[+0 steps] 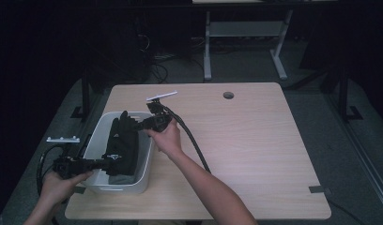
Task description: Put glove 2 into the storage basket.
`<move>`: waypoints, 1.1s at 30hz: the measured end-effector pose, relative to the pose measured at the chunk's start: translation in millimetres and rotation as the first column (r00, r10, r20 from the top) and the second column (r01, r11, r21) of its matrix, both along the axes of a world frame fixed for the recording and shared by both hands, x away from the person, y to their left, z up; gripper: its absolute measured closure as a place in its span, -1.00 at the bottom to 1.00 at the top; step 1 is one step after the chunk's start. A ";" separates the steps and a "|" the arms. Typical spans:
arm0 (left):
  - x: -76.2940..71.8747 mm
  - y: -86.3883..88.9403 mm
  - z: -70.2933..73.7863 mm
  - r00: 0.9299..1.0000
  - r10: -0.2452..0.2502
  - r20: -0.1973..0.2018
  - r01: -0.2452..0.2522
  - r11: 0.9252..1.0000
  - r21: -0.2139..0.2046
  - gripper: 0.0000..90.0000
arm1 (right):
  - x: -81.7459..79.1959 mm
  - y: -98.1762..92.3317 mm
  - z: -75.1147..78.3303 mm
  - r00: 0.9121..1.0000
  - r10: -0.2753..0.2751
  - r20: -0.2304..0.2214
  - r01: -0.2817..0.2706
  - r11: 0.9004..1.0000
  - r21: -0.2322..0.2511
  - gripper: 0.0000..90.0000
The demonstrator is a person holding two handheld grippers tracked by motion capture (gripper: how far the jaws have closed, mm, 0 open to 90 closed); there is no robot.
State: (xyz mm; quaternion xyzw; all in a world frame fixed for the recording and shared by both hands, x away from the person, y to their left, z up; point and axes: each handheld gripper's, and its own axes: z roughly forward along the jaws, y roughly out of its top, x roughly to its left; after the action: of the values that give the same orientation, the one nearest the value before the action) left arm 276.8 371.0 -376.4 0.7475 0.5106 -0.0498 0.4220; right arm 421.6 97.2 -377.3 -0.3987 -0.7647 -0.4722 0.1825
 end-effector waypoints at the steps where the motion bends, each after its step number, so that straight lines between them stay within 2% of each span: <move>1: -0.2 0.7 -0.7 1.000 -0.002 -0.007 0.002 1.000 0.004 0.83 | 0.0 0.0 0.0 1.000 0.000 0.000 0.000 1.000 0.000 0.80; 8: -1.0 1.8 -11.9 0.999 0.010 -0.046 -0.010 1.000 0.002 0.80 | -1.2 5.4 -10.8 1.000 0.014 -0.018 -0.014 1.000 -0.028 0.79; 14: 1.3 1.4 -14.1 0.998 0.017 -0.057 -0.017 1.000 -0.001 0.66 | 2.4 6.0 -16.1 0.999 0.009 -0.031 -0.011 0.999 -0.046 0.73; 17: 2.5 2.4 -12.3 0.997 0.022 -0.069 -0.022 1.000 -0.002 0.48 | 4.3 4.0 -17.4 0.999 0.007 -0.034 -0.009 0.999 -0.049 0.68; 18: 2.6 4.0 -11.3 0.997 0.038 -0.064 -0.038 0.999 0.000 0.39 | 5.0 2.4 -16.9 0.999 0.001 -0.037 -0.003 0.999 -0.049 0.64; 23: 2.1 7.0 -8.6 0.997 0.048 -0.054 -0.049 0.999 -0.001 0.30 | 6.2 -0.9 -15.3 0.999 -0.001 -0.032 -0.001 0.999 -0.048 0.62; 29: 3.5 10.4 -3.7 0.997 0.064 -0.039 -0.064 0.998 0.007 0.28 | 6.6 -4.4 -12.1 1.000 -0.005 -0.025 0.004 0.999 -0.043 0.60; 33: 4.7 14.0 1.5 0.997 0.077 -0.031 -0.077 0.997 -0.004 0.29 | 7.5 -9.8 -8.1 1.000 -0.009 -0.023 0.008 1.000 -0.030 0.58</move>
State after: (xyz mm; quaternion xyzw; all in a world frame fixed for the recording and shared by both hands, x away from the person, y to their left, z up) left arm 281.5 385.0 -374.9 0.7254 0.5453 -0.0465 0.4175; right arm 429.1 87.4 -385.4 -0.4103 -0.7678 -0.4566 0.1835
